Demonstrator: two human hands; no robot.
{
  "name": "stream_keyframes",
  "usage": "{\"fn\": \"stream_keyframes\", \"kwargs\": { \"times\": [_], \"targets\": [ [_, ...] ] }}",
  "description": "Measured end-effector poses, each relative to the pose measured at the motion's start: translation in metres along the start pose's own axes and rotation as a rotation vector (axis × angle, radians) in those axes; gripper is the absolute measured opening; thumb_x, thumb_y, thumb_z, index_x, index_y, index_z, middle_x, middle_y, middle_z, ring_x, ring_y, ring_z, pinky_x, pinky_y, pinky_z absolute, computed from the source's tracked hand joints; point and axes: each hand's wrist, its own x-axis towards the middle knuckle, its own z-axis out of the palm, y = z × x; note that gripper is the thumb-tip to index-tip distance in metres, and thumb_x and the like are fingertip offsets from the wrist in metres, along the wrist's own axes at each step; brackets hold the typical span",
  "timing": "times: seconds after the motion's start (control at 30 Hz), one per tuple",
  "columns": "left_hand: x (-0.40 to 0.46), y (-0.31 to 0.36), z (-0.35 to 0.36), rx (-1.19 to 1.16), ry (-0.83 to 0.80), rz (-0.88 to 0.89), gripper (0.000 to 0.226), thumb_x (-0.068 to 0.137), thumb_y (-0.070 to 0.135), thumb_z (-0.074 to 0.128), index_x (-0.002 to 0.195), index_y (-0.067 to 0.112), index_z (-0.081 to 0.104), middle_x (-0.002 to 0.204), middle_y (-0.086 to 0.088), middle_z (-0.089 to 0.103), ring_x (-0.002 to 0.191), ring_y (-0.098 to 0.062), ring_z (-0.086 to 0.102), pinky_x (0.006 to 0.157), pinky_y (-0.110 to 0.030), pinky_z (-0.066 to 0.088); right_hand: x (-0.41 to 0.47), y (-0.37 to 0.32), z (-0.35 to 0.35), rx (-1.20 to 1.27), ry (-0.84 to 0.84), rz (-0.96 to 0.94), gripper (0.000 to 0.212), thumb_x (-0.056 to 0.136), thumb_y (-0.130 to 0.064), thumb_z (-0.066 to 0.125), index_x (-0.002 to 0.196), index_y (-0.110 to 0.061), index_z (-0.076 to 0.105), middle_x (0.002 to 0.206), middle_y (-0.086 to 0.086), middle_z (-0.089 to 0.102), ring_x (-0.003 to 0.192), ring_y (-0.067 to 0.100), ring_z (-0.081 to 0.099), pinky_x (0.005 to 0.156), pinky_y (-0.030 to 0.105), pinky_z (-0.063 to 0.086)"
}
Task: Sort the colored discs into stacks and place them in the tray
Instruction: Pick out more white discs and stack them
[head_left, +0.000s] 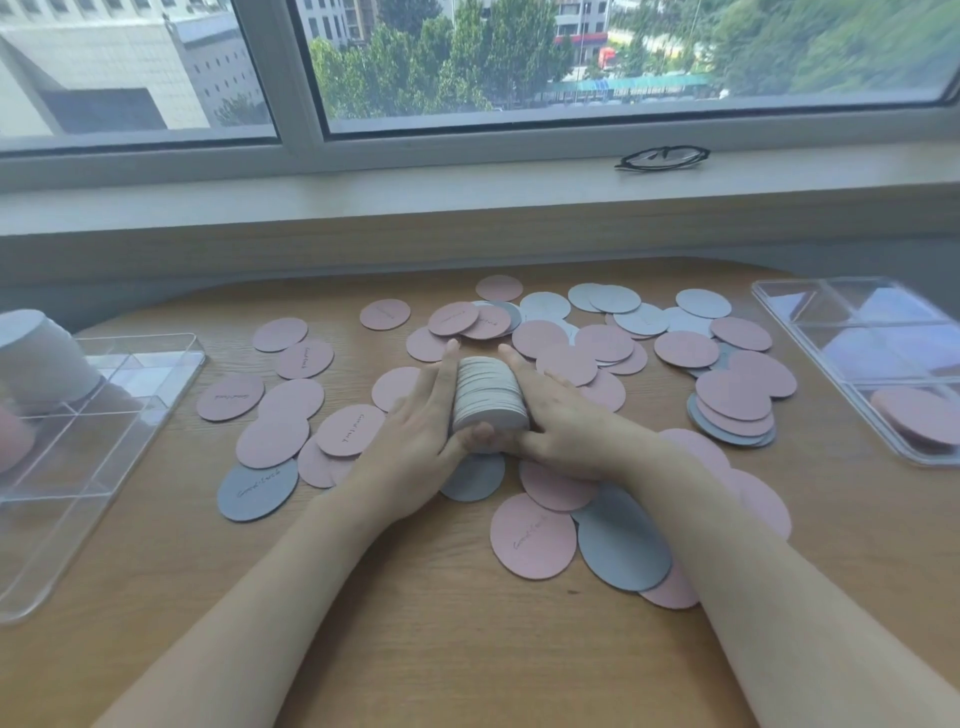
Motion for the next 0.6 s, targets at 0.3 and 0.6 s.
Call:
{"fn": "stream_keyframes", "kwargs": {
  "times": [0.3, 0.6],
  "targets": [
    [0.001, 0.000, -0.005, -0.208, 0.023, -0.055, 0.078, 0.076, 0.066, 0.066, 0.140, 0.033, 0.036, 0.131, 0.019, 0.051, 0.119, 0.004, 0.049, 0.101, -0.023, 0.042, 0.004, 0.010, -0.001, 0.054, -0.016, -0.013, 0.111, 0.079, -0.060, 0.069, 0.159, -0.026, 0.001, 0.162, -0.008, 0.023, 0.148, 0.010, 0.019, 0.121, 0.036, 0.018],
    [-0.002, -0.006, -0.007, -0.306, 0.064, -0.083, 0.064, 0.078, 0.048, 0.079, 0.129, 0.038, 0.043, 0.117, 0.033, 0.050, 0.106, 0.018, 0.050, 0.087, -0.015, 0.041, 0.024, 0.044, -0.038, -0.020, 0.191, 0.247, 0.067, 0.098, -0.060, 0.038, 0.156, -0.031, 0.024, 0.164, -0.013, 0.015, 0.151, 0.008, 0.009, 0.121, 0.036, 0.009]
  ]
}}
